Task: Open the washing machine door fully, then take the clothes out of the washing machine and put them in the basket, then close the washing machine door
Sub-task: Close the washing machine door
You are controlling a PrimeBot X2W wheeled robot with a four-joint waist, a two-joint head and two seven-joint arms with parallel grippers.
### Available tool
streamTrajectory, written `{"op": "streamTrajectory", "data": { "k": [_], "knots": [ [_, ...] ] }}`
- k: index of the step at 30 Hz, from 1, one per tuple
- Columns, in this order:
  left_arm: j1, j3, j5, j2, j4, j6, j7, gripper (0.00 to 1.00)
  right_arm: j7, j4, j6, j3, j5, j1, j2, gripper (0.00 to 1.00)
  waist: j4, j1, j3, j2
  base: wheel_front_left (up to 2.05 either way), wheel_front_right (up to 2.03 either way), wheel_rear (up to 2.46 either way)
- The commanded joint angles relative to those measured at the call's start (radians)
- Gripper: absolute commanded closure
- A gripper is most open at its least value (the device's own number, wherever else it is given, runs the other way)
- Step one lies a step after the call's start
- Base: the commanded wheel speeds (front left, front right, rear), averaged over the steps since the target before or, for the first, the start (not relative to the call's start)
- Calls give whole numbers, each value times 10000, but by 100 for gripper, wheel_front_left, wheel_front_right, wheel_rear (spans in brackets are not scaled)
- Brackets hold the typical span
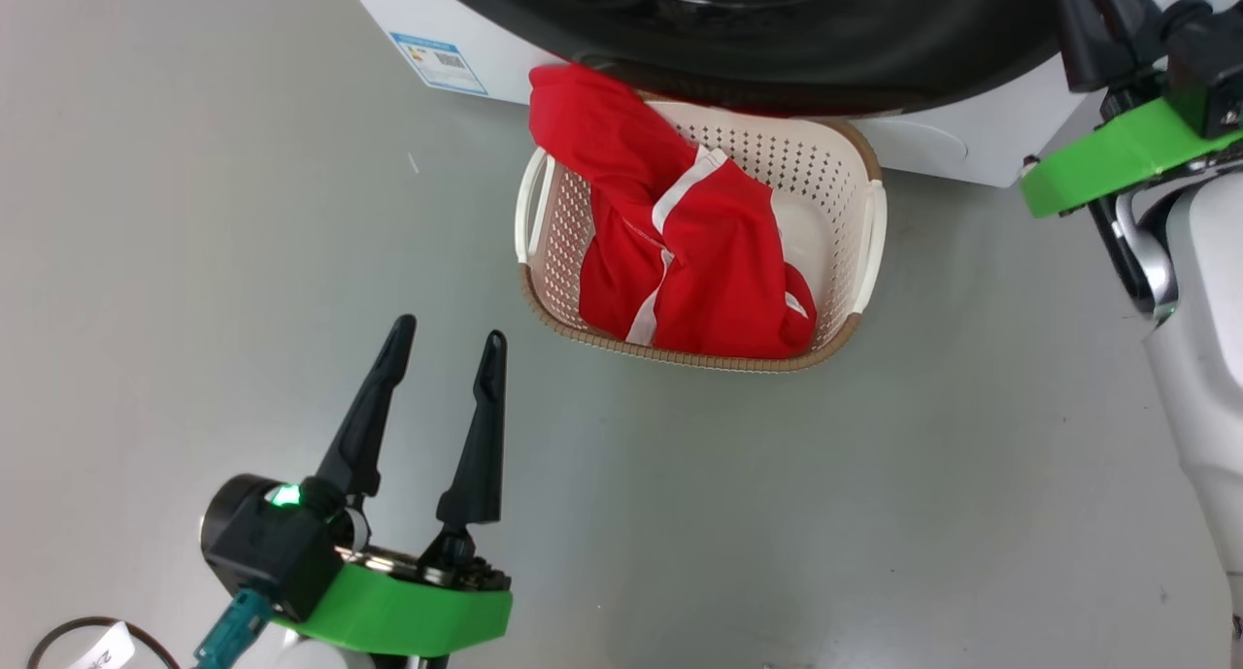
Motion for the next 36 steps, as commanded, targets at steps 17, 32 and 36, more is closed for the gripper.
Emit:
{"op": "streamTrajectory", "data": {
  "k": [17,32,36],
  "knots": [
    [-408,120,-87,91,64,665,-78,0,-53,889,33,-196,-227,-1913,-250,100,253,0,482,-1,0,0,0],
    [-471,264,-161,91,297,1037,-78,0,-53,906,33,111,-171,-1702,-106,100,62,0,416,-1,0,0,0],
    [-461,359,-118,91,214,1048,-78,0,-53,689,33,314,61,-1294,153,100,-129,0,202,-1,0,0,0]
  ]
}}
